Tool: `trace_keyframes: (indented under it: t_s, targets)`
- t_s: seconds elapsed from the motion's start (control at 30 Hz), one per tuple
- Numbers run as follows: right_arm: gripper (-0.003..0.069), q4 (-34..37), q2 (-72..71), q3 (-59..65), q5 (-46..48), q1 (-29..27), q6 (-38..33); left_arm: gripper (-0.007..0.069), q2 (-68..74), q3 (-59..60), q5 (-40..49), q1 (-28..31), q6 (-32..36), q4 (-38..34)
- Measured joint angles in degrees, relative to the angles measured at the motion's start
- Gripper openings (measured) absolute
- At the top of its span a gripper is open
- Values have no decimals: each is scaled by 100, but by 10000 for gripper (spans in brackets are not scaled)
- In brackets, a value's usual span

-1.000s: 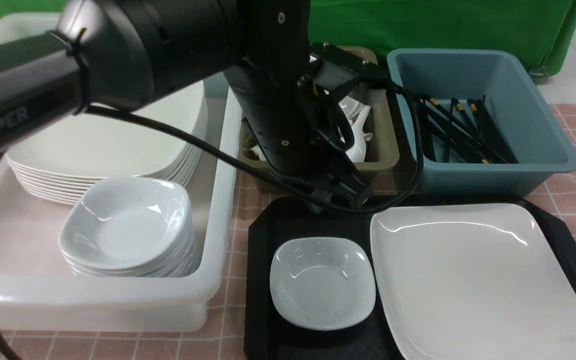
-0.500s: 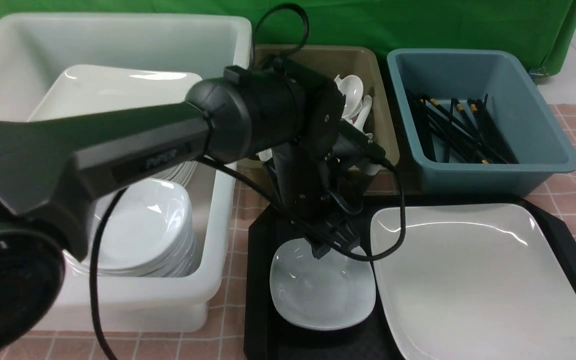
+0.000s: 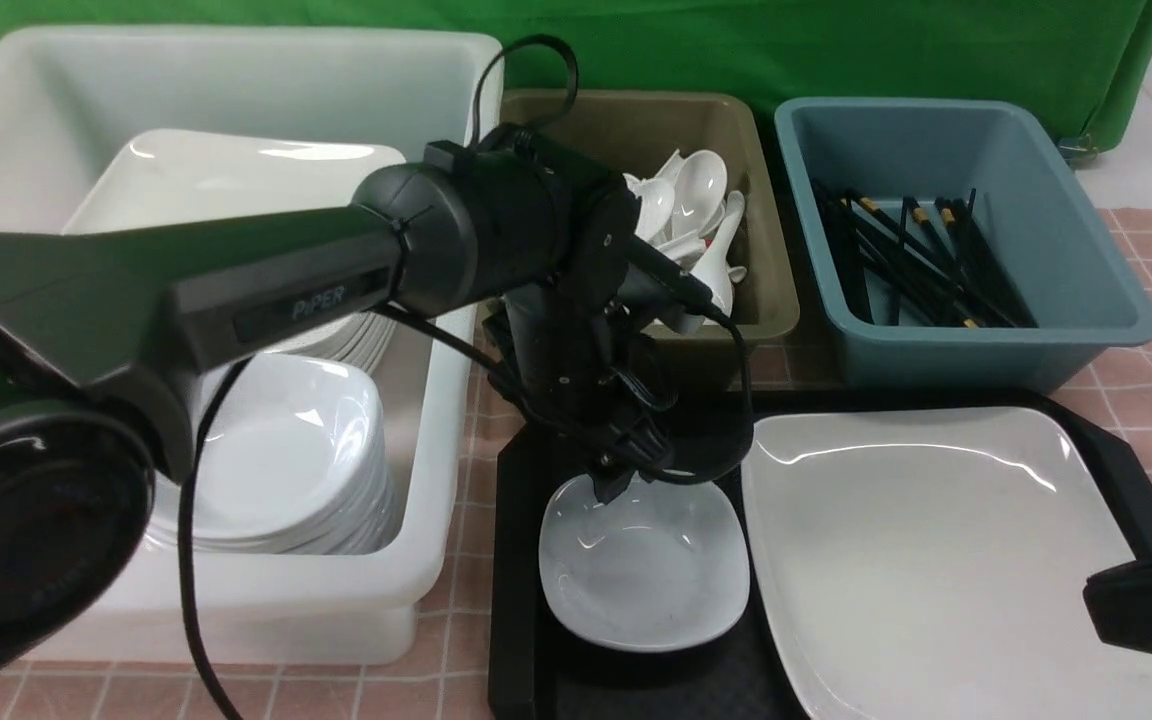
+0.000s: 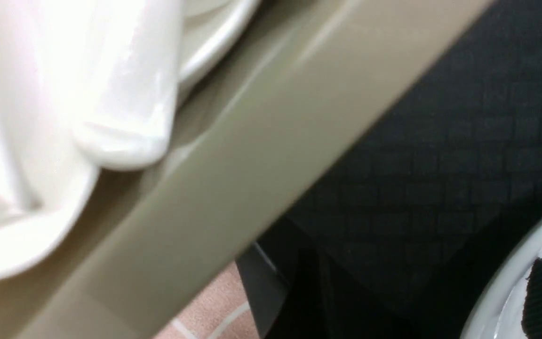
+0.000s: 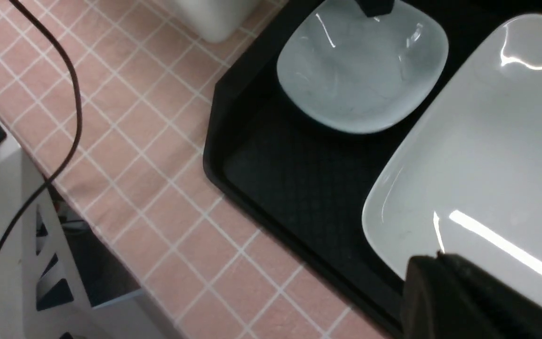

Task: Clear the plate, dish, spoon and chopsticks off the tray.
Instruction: Use the left arm to grab a small plate from the dinner plate

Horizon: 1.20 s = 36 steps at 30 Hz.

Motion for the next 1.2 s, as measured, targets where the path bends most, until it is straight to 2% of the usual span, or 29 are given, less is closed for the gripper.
trace_keyframes:
  t_s: [0.2,0.6,0.67,0.73,0.77,0.8,0.83,0.97,1.13,1.2]
  targets:
    - [30,11,0,0,-137,0,-7,468,19,0,97,40,235,-489]
    - [30,16,0,0,-180,0,-13,435,338,-26,416,60,365,-710]
    - [30,16,0,0,-180,0,-13,394,338,-32,459,60,365,-737]
    - [30,16,0,0,-180,0,-13,284,338,-32,588,60,365,-794]
    - [30,16,0,0,-180,0,-13,272,338,-32,588,60,365,-795]
    - [30,16,0,0,-180,0,-13,211,338,-56,711,69,365,-832]
    - [30,16,0,0,-180,0,-13,184,329,-77,818,87,365,-892]
    - [30,16,0,0,-209,0,-13,164,317,-235,1175,85,354,-910]
    - [30,95,13,-22,-224,0,-13,46,-65,-474,1390,79,295,-967]
    - [30,159,30,-102,-184,0,-13,24,-257,-542,1378,79,267,-999]
